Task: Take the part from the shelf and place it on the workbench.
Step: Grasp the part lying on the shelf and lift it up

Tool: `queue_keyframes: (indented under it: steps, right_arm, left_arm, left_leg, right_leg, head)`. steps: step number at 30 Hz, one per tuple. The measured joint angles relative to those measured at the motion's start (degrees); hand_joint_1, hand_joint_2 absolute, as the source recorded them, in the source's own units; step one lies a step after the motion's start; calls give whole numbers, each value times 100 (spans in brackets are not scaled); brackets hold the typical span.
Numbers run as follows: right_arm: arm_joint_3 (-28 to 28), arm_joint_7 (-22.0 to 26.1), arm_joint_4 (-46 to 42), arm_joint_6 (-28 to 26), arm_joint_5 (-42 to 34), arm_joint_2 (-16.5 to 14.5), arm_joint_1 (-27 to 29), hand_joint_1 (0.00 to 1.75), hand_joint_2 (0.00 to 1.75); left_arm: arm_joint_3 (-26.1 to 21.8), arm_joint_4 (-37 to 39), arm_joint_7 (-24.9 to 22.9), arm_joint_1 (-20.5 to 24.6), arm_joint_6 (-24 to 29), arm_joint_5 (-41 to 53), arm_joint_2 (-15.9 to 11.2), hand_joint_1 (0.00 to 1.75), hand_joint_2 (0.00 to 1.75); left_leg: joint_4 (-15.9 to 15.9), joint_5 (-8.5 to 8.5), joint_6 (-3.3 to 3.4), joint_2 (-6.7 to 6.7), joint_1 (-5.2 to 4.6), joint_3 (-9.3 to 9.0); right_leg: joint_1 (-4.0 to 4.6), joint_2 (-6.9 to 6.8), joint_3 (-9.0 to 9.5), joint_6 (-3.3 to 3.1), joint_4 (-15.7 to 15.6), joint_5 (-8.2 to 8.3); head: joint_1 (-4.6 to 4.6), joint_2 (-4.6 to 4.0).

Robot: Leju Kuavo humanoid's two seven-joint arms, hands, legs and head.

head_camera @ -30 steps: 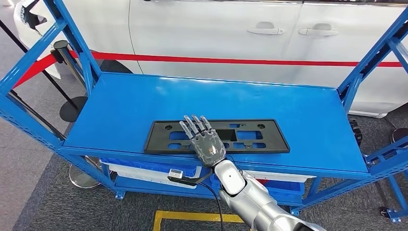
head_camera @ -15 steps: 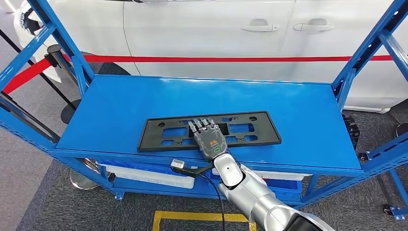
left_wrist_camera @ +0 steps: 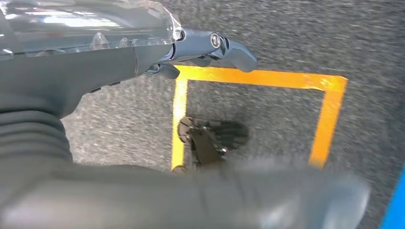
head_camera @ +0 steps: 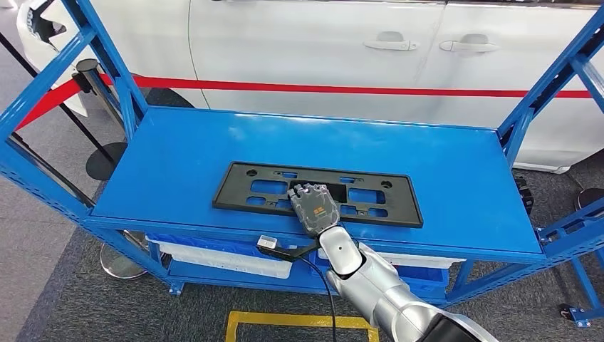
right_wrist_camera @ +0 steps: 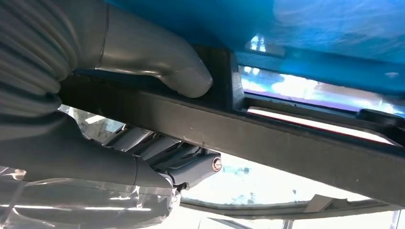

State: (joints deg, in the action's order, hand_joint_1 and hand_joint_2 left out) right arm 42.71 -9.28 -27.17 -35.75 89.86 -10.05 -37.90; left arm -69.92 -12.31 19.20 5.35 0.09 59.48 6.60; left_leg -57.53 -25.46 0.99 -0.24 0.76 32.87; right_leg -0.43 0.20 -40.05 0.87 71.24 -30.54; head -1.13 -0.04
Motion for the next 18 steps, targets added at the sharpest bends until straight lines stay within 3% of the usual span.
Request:
queue_keyframes:
  steps: [2, 3, 6, 8, 9, 11, 13, 14, 15, 16, 18]
  right_arm:
    - [-51, 116, 3, -24, -62, -1, -14, 155, 175]
    - [-90, 218, 3, -50, -133, -1, -18, 155, 175]
    - [-255, 633, -27, -147, -499, -2, -8, 155, 175]
    - [-381, 930, -105, -190, -784, -2, -4, 155, 175]
    - [-441, 1113, -174, -219, -976, -1, -2, 155, 175]
    - [-564, 1618, -410, -263, -1546, 15, 42, 155, 175]
    - [-747, 2328, -982, -121, -2458, 110, 197, 155, 175]
    - [-847, 2703, -1373, 42, -3013, 185, 295, 155, 175]
    - [-952, 3074, -1820, 252, -3642, 272, 391, 155, 175]
    - [-1053, 3416, -2274, 496, -4304, 359, 480, 155, 175]
    - [-1270, 4095, -3270, 1109, -5831, 549, 696, 155, 175]
  left_arm:
    - [8, 0, 125, 1, -56, -30, 0, 0, 175]
    - [8, 0, 169, 1, -85, -57, 0, 0, 175]
    - [6, 0, 203, -1, -139, -125, -8, 0, 175]
    - [4, 0, 232, -2, -176, -180, -21, 0, 175]
    - [-3, 0, 276, -2, -221, -230, -26, 0, 175]
    - [-47, 0, 423, -3, -401, -414, -28, 0, 175]
    - [-169, 0, 630, -5, -708, -697, -29, 0, 175]
    - [-244, 0, 730, -6, -839, -826, -31, 0, 175]
    - [-312, 0, 817, -6, -909, -916, -34, 0, 175]
    - [-366, 0, 888, -6, -912, -962, -38, 0, 175]
    - [-423, 0, 934, 0, -801, -959, -45, 0, 175]
  left_leg:
    - [-28, -28, -35, -17, -13, -11]
    - [-39, -38, -60, -22, -24, -4]
    - [-40, -45, -145, -25, -37, 18]
    - [-145, -138, -207, -16, -22, 57]
    - [-337, -265, -232, -12, -15, 138]
    - [-1020, -618, -270, -6, -1, 439]
    - [-1581, -786, -291, -5, 6, 694]
    - [-1596, -724, -292, -5, 7, 699]
    - [-1370, -557, -287, -3, 8, 584]
    - [-991, -353, -276, -2, 11, 388]
    - [-294, -122, -235, -7, 2, 23]
  right_leg:
    - [9, -5, 379, -43, -801, 356]
    - [15, -4, 504, -64, -1075, 441]
    - [29, 11, 554, -133, -1240, 455]
    - [14, 13, 568, -200, -1278, 478]
    - [2, 12, 577, -229, -1297, 488]
    - [8, 11, 590, -264, -1301, 486]
    - [20, 12, 607, -277, -1296, 477]
    - [23, 13, 620, -279, -1293, 470]
    - [23, 17, 637, -276, -1287, 461]
    - [22, 23, 656, -266, -1281, 450]
    - [40, 38, 680, -225, -1264, 425]
  head:
    - [1, 0]
    - [-2, 0]
    - [-8, 0]
    - [-10, 0]
    - [-11, 0]
    - [-14, 0]
    - [-13, 0]
    - [-13, 0]
    - [-12, 0]
    - [-12, 0]
    - [-11, 0]
